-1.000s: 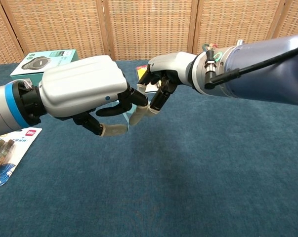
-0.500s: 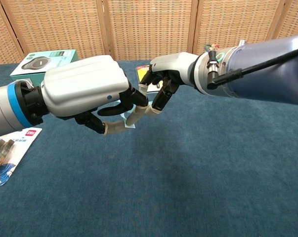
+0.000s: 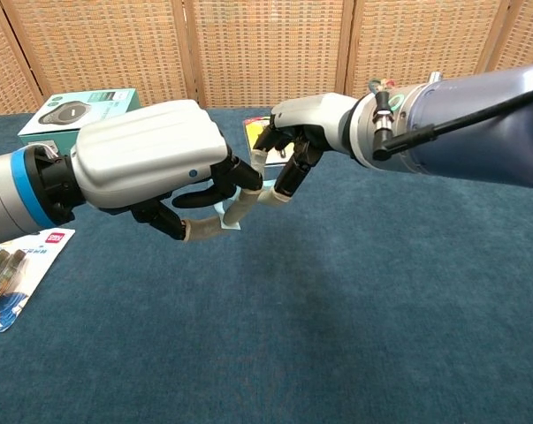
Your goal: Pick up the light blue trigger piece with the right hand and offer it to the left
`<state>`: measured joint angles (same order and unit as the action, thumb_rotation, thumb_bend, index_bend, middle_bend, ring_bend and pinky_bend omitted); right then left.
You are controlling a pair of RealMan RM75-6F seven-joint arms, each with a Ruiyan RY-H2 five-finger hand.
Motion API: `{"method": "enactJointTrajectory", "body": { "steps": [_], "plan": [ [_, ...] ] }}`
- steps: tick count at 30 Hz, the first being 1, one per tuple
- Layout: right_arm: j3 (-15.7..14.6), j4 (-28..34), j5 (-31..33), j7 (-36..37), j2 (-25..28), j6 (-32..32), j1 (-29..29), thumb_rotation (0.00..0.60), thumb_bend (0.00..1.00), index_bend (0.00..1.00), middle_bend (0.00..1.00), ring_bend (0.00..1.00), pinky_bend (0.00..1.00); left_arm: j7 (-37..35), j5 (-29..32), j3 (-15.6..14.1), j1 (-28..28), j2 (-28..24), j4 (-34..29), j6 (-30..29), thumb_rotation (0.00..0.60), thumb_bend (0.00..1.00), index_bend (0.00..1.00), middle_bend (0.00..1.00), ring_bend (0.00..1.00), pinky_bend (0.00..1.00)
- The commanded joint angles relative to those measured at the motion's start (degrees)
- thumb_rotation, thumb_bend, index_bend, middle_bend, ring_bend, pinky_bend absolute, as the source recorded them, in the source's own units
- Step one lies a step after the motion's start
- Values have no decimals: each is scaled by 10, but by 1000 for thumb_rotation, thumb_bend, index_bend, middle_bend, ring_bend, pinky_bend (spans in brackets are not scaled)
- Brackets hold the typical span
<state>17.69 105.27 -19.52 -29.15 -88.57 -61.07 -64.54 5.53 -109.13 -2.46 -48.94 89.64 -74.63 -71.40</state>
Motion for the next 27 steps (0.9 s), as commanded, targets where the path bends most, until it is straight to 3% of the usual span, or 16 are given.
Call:
{"method": "enactJointTrajectory", "body": {
  "steps": [1,21,23,24,27],
  "plan": [
    [-1,-3,-3,-1,0,-3,1,600,608,592,73,0,0,-3,0,-3,2,-4,1,-3,600,569,842,949,999,1000],
    [-15,-31,0,-1,11,5,19,600,611,596,75,0,0,-54,-6,-44,43,-54,65,-44,600,577,847,949,1000,1000],
    [-20,-32,-3,-4,11,6,20,600,611,596,75,0,0,-60,-4,-49,49,-62,73,-46,600,518,828,947,1000,1000],
    [-24,-33,-4,-6,9,7,20,600,612,596,75,0,0,-62,1,-51,54,-68,78,-45,600,440,775,945,1000,1000],
    [-31,-38,-8,-9,4,10,21,600,611,596,75,0,0,-56,7,-55,63,-81,84,-43,600,142,471,943,1000,1000]
  ]
}}
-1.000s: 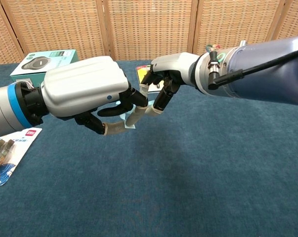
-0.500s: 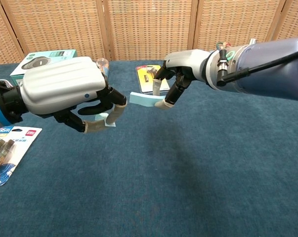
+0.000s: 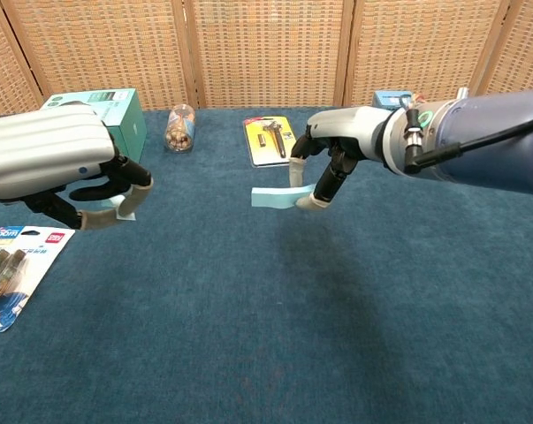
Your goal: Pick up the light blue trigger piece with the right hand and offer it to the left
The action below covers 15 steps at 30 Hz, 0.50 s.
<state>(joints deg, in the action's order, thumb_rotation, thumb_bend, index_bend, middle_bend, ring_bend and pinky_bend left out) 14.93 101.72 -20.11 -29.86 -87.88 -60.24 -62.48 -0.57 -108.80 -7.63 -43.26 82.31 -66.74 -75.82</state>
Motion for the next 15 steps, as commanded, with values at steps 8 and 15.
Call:
{"method": "enactJointTrajectory", "body": {
  "steps": [8,15],
  "plan": [
    [-24,-29,-24,-2,-30,11,8,600,195,170,5,0,0,7,14,0,38,-21,23,-35,600,0,143,599,901,996],
    [-40,-1,-57,-17,-16,-10,20,600,0,0,0,0,0,-19,31,4,53,-35,10,-41,600,0,122,110,819,741]
  ]
}}
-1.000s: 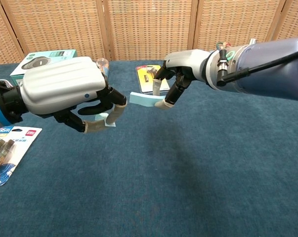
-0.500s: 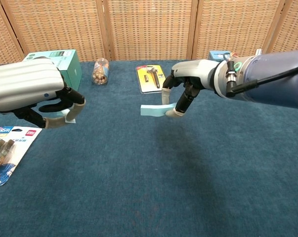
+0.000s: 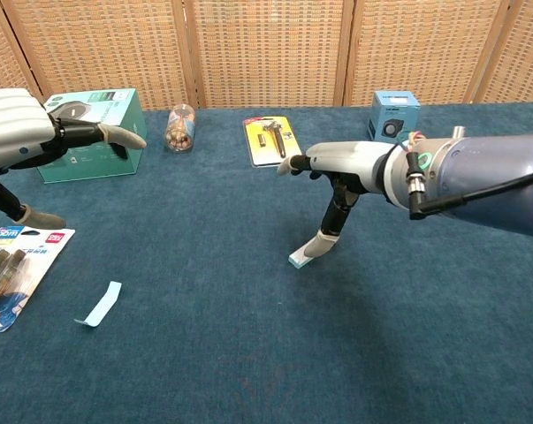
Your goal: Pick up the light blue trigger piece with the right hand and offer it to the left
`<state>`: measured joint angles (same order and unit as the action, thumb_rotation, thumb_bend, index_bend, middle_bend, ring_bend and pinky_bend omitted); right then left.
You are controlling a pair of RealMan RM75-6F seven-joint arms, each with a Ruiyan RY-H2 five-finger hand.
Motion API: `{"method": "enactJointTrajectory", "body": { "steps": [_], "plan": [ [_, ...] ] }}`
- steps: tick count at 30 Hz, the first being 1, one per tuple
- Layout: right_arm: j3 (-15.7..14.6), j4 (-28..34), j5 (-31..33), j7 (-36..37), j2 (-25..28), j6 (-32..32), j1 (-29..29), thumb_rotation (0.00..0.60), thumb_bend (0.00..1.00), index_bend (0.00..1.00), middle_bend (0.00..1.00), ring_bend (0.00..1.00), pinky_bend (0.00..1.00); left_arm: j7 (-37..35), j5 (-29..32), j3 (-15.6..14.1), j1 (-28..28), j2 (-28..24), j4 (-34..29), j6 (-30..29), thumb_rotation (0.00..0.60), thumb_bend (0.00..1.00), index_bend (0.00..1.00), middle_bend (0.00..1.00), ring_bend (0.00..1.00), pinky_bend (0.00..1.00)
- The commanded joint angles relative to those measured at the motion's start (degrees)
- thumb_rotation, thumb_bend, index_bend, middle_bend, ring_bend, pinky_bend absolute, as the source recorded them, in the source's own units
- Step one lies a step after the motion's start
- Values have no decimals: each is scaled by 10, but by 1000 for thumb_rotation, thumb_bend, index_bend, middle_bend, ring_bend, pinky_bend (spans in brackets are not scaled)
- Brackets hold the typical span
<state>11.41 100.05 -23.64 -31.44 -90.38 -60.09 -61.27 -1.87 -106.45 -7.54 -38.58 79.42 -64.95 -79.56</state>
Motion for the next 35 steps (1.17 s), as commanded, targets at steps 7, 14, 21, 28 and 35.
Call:
{"method": "enactJointTrajectory", "body": {
  "steps": [7,14,21,28,35],
  "plan": [
    [-57,77,-197,-3,73,-88,62,600,0,0,0,0,0,-20,58,35,48,-51,-68,-55,600,0,99,0,812,641],
    [-121,45,-384,58,126,-163,143,600,0,0,0,0,0,-14,122,49,104,-111,-135,-76,600,0,33,0,302,438],
    [-157,-115,-532,144,124,-277,239,600,0,0,0,0,0,-48,216,41,185,-148,-189,-72,600,0,0,0,3,32],
    [-169,-207,-557,291,105,-319,334,600,0,0,0,0,0,-94,280,40,258,-139,-203,-77,600,0,0,0,0,0],
    [-180,-210,-585,333,105,-360,405,600,0,0,0,0,0,-99,289,57,300,-102,-185,-111,600,0,0,0,0,0]
  ]
}}
